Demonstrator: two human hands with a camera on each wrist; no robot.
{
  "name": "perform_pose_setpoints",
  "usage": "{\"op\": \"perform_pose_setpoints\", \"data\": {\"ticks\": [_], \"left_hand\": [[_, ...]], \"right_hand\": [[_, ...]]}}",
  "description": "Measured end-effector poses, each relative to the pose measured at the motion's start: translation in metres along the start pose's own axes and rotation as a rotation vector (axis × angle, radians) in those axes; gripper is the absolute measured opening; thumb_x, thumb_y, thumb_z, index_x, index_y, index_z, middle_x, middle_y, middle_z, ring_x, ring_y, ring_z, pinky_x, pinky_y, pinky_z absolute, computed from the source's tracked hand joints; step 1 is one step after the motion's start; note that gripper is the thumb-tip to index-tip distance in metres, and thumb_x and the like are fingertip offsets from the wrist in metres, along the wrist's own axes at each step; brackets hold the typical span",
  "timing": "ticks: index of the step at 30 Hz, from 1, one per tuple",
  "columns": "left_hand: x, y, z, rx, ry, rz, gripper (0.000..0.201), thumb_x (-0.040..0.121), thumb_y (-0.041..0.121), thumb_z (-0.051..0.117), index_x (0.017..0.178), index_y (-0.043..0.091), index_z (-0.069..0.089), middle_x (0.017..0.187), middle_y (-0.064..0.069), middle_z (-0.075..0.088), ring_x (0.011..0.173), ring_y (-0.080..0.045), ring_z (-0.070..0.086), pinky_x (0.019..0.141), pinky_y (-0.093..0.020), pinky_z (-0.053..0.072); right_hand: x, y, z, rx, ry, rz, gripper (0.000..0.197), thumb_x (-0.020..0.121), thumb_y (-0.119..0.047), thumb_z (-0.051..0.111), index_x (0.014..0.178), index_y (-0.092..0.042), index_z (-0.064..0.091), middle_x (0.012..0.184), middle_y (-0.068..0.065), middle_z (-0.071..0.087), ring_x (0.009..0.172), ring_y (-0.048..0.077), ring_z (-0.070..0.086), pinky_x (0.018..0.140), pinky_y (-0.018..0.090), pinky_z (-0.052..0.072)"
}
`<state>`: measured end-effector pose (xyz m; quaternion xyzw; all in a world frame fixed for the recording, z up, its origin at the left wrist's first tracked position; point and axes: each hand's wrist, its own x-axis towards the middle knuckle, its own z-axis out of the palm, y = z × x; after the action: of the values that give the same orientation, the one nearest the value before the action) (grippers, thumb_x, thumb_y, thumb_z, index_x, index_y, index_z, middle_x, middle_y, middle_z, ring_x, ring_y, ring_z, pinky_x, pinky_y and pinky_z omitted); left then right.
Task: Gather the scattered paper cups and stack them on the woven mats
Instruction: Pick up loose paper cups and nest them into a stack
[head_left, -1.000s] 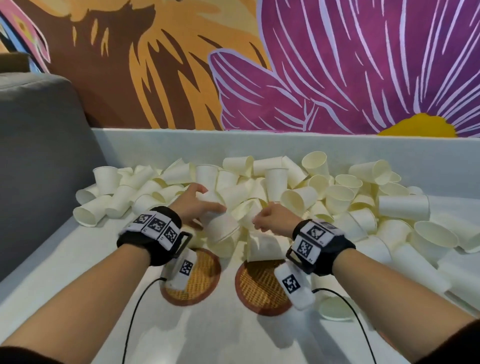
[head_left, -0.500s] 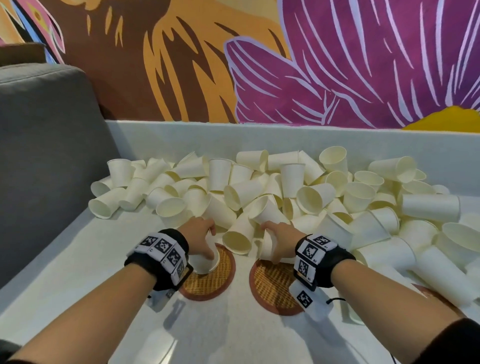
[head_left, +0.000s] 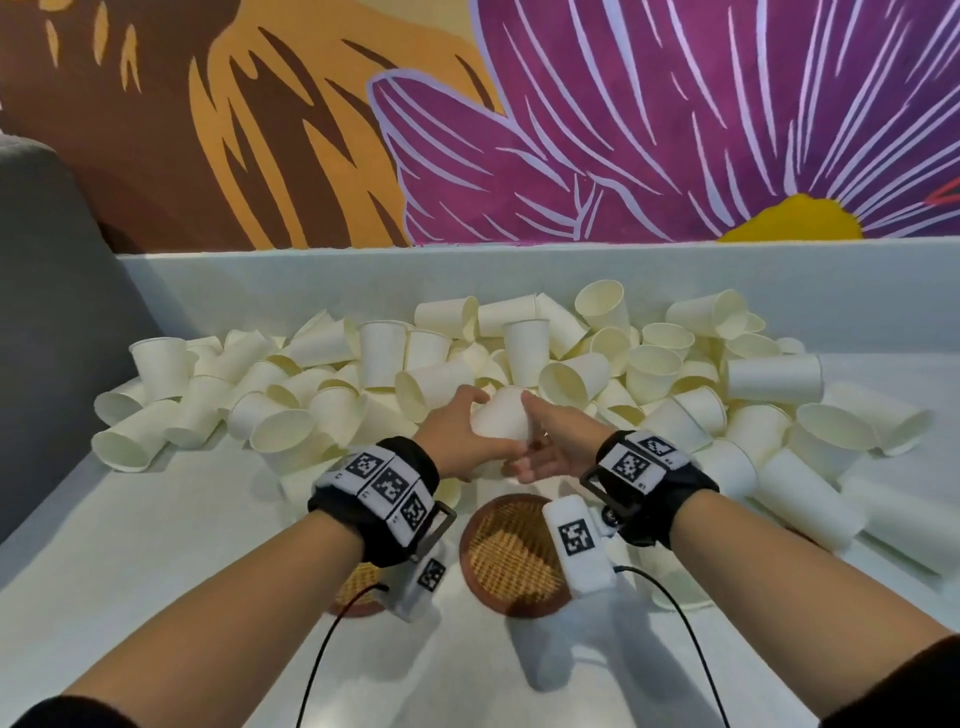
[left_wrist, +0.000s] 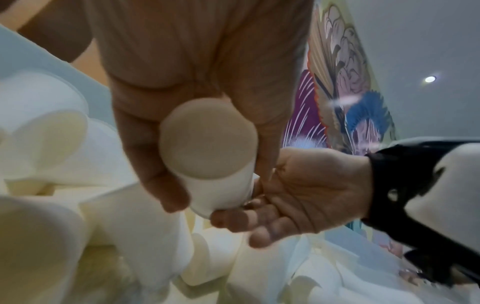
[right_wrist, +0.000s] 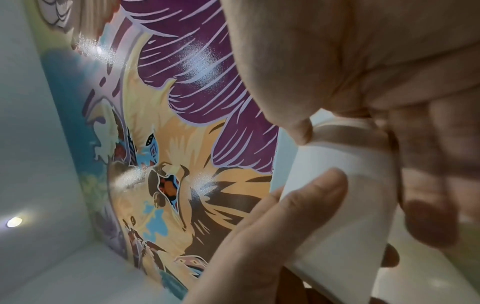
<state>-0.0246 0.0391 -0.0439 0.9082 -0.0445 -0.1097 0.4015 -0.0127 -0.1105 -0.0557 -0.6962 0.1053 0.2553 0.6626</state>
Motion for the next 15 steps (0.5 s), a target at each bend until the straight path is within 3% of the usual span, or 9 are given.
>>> {"op": "perform_pose_setpoints", "data": {"ticks": [3, 5, 7, 8, 10, 12, 13, 15], "left_hand": [[0.005, 0.002, 0.002, -0.067, 0.021, 0.005, 0.062, 0.073, 0.031, 0.078, 0.126, 0.021, 0.048, 0.114, -0.004, 0.053, 0.089, -0.019, 0.057, 0.052, -0.024, 0.054], [0.009, 0.001, -0.002, -0.113, 0.008, -0.009, 0.057, 0.074, 0.028, 0.078, 0.123, 0.019, 0.051, 0.112, -0.006, 0.054, 0.083, -0.017, 0.057, 0.052, -0.022, 0.053], [0.011, 0.000, -0.005, -0.148, -0.003, -0.029, 0.057, 0.075, 0.028, 0.077, 0.125, 0.017, 0.051, 0.110, -0.007, 0.054, 0.084, -0.018, 0.058, 0.055, -0.024, 0.054], [0.012, -0.001, -0.006, -0.164, -0.003, -0.038, 0.057, 0.076, 0.028, 0.076, 0.126, 0.016, 0.050, 0.111, -0.007, 0.053, 0.085, -0.019, 0.058, 0.056, -0.024, 0.054], [0.013, -0.002, -0.004, -0.207, 0.006, -0.060, 0.057, 0.078, 0.031, 0.074, 0.126, 0.015, 0.048, 0.113, -0.008, 0.053, 0.084, -0.019, 0.058, 0.058, -0.026, 0.054], [0.013, -0.003, -0.001, -0.265, 0.013, -0.092, 0.056, 0.080, 0.033, 0.071, 0.127, 0.014, 0.046, 0.114, -0.006, 0.053, 0.078, -0.017, 0.059, 0.060, -0.028, 0.052], [0.013, -0.004, 0.000, -0.295, 0.010, -0.112, 0.057, 0.081, 0.034, 0.071, 0.127, 0.014, 0.045, 0.115, -0.006, 0.052, 0.074, -0.017, 0.060, 0.058, -0.028, 0.052], [0.013, -0.005, 0.004, -0.354, -0.003, -0.153, 0.060, 0.081, 0.037, 0.070, 0.128, 0.013, 0.043, 0.115, -0.006, 0.052, 0.070, -0.019, 0.063, 0.051, -0.024, 0.050]], "right_hand": [[-0.005, 0.006, -0.014, -0.269, 0.132, -0.022, 0.054, 0.098, -0.050, 0.026, 0.112, -0.007, 0.055, 0.085, 0.013, 0.069, 0.075, 0.025, 0.064, 0.073, 0.036, 0.053], [-0.001, 0.011, -0.027, -0.566, 0.426, -0.165, 0.038, 0.096, -0.039, 0.039, 0.103, -0.007, 0.059, 0.104, 0.014, 0.067, 0.093, 0.028, 0.060, 0.088, 0.039, 0.048], [-0.001, 0.015, -0.039, -0.886, 0.729, -0.317, 0.027, 0.088, -0.020, 0.054, 0.113, -0.010, 0.057, 0.122, 0.013, 0.055, 0.112, 0.030, 0.049, 0.094, 0.037, 0.040], [-0.001, 0.018, -0.045, -1.000, 0.810, -0.358, 0.037, 0.084, -0.015, 0.057, 0.120, -0.013, 0.052, 0.127, 0.011, 0.049, 0.118, 0.029, 0.044, 0.094, 0.037, 0.038], [0.000, 0.024, -0.056, -1.076, 0.861, -0.288, 0.056, 0.080, -0.016, 0.063, 0.131, -0.015, 0.042, 0.133, 0.010, 0.042, 0.124, 0.029, 0.038, 0.096, 0.037, 0.037], [0.001, 0.028, -0.064, -0.961, 0.837, -0.071, 0.065, 0.079, -0.022, 0.067, 0.134, -0.011, 0.035, 0.136, 0.013, 0.040, 0.128, 0.031, 0.036, 0.099, 0.040, 0.037], [0.002, 0.030, -0.067, -0.909, 0.799, 0.005, 0.063, 0.080, -0.024, 0.067, 0.132, -0.008, 0.036, 0.135, 0.014, 0.042, 0.127, 0.032, 0.039, 0.099, 0.040, 0.038], [0.003, 0.032, -0.073, -0.902, 0.714, 0.019, 0.048, 0.084, -0.025, 0.064, 0.124, -0.006, 0.047, 0.127, 0.016, 0.054, 0.119, 0.033, 0.049, 0.093, 0.036, 0.043]]}}
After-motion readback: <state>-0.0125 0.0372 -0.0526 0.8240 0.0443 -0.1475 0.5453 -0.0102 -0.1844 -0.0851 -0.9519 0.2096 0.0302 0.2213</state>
